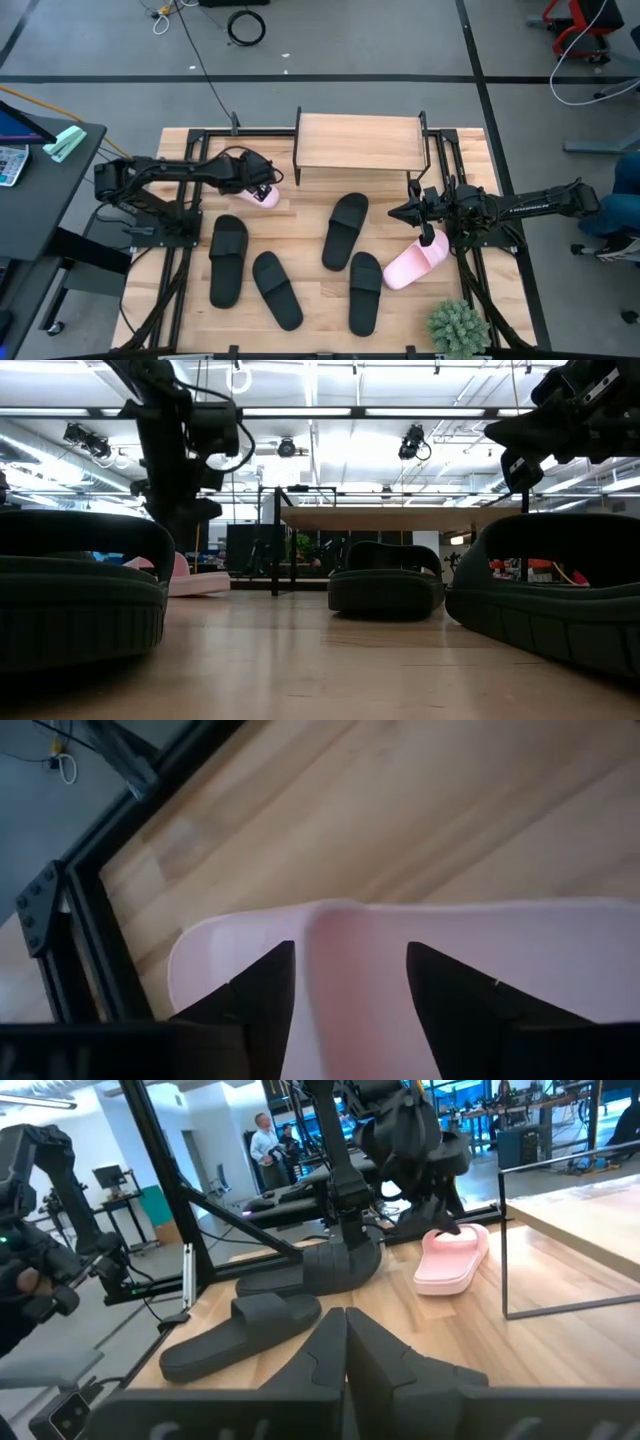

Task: Pick and place slides into the shelf
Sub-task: Put the left pink slide on the shelf

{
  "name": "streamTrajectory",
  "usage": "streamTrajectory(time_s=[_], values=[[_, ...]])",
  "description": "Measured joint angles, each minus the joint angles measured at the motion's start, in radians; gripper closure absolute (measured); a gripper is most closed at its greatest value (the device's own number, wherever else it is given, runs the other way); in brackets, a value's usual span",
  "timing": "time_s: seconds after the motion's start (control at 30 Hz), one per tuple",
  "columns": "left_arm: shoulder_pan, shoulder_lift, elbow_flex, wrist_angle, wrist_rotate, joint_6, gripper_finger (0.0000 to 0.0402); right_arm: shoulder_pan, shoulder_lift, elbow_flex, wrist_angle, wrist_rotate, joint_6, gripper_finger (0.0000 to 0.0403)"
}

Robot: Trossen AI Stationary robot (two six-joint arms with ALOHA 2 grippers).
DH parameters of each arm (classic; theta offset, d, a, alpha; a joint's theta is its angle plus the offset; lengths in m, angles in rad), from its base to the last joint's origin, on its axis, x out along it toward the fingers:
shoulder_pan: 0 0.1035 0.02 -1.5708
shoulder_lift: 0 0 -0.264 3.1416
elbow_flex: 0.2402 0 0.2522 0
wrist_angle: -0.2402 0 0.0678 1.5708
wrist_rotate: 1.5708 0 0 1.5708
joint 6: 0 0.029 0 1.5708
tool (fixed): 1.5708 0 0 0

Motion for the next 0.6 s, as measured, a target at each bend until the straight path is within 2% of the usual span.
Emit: streamTrajectory(time_s=[0.33,0.6], values=[[0.013,0.000,-0.081,0.004,-0.001,0.007,0.0216,0.000,0.000,0.000,0.000,0.000,-0.001,0.0389],[0.028,0.000,-0.111,0.005,-0.080,0.007,0.0226,0.000,0.000,0.000,0.000,0.000,-0.001,0.0389]])
